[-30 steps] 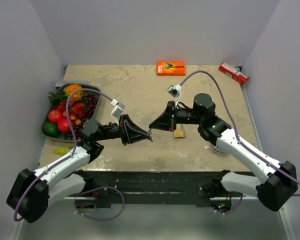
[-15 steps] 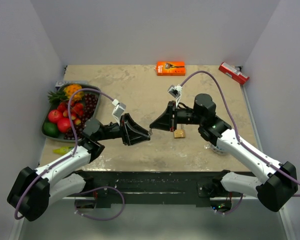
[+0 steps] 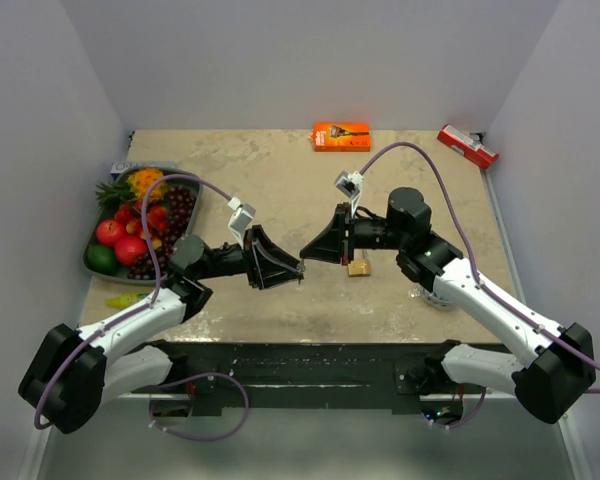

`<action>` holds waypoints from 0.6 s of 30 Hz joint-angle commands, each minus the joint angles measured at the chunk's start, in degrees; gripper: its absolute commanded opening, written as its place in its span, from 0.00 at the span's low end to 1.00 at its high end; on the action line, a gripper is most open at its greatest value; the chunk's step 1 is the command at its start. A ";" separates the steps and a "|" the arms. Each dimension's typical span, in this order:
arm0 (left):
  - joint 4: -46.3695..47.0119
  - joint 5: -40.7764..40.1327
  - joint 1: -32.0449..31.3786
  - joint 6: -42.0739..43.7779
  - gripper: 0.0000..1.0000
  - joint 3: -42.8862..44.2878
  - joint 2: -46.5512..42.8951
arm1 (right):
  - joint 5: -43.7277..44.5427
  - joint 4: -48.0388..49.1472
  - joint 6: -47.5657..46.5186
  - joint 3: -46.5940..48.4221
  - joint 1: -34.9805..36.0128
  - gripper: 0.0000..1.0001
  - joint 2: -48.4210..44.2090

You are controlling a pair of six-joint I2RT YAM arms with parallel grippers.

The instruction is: Unlock with the key

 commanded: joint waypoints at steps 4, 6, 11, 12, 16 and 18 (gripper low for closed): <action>6.14 -1.39 -0.07 -0.26 0.49 2.93 0.32 | -2.24 -1.40 -2.17 0.84 -0.39 0.00 -0.20; 6.14 -1.57 0.10 -0.26 0.49 2.94 0.32 | -2.33 -1.49 -2.17 0.75 -0.39 0.00 -0.28; 6.14 -1.22 0.10 -0.52 0.27 2.85 0.67 | -2.33 -1.58 -2.26 0.84 -0.31 0.00 -0.55; 6.22 -1.04 0.10 -0.61 0.25 2.85 0.67 | -2.24 -1.67 -2.17 0.92 -0.39 0.00 -0.55; 6.84 -0.51 0.02 -0.88 0.06 2.67 1.02 | -2.59 -1.40 -2.17 0.92 -0.39 0.00 -0.20; 7.10 -0.25 0.10 -1.05 0.00 2.76 1.02 | -2.59 -1.40 -2.26 0.84 -0.39 0.00 -0.02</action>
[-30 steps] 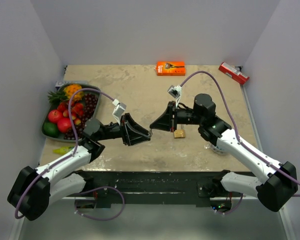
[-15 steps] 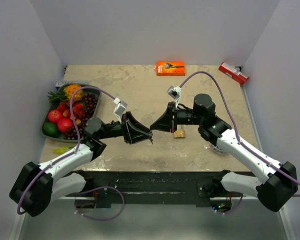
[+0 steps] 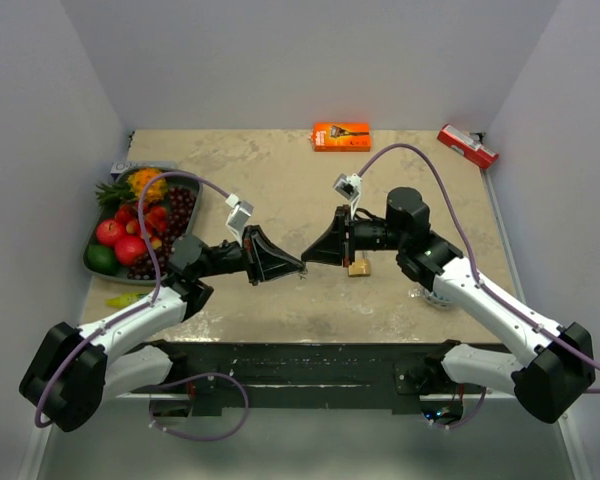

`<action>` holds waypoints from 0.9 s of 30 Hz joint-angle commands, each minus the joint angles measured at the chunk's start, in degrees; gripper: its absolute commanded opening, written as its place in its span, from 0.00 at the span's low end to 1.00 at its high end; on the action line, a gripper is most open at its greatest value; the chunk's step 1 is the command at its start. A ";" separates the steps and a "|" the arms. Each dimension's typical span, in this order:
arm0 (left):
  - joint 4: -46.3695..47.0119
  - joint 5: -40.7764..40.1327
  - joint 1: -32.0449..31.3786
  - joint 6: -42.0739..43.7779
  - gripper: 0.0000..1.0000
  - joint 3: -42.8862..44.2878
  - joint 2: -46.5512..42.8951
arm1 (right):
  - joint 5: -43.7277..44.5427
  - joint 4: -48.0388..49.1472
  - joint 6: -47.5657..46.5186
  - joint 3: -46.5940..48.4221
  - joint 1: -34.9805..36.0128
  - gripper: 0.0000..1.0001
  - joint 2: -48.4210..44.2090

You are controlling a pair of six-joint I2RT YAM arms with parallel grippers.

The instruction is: Unlock with the key

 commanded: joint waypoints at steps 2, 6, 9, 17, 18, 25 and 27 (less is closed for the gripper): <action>4.40 0.78 0.04 -0.07 0.00 1.86 0.36 | -1.48 1.17 -0.71 0.75 -0.11 0.00 -0.22; 5.19 -1.15 0.13 -0.68 0.00 0.55 -0.60 | -0.60 1.70 -0.18 0.13 -0.20 0.14 -0.57; 5.19 -4.48 0.21 -0.77 0.00 -0.51 -2.00 | 0.36 4.24 1.49 -2.15 -0.20 0.44 -1.97; 4.40 -14.15 0.39 -2.09 0.00 -3.05 -5.96 | 2.65 13.54 7.01 -9.79 -0.11 0.68 -4.96; 4.57 -14.68 0.39 -2.53 0.00 -3.32 -6.66 | 3.17 14.61 7.63 -10.50 -0.11 0.69 -5.22; 4.31 -17.94 0.48 -3.85 0.00 -4.81 -8.69 | 6.16 23.58 11.86 -14.98 0.42 0.71 -7.60; 4.66 -18.12 0.48 -4.55 0.00 -4.90 -8.69 | 6.87 24.20 11.51 -15.07 0.77 0.68 -7.77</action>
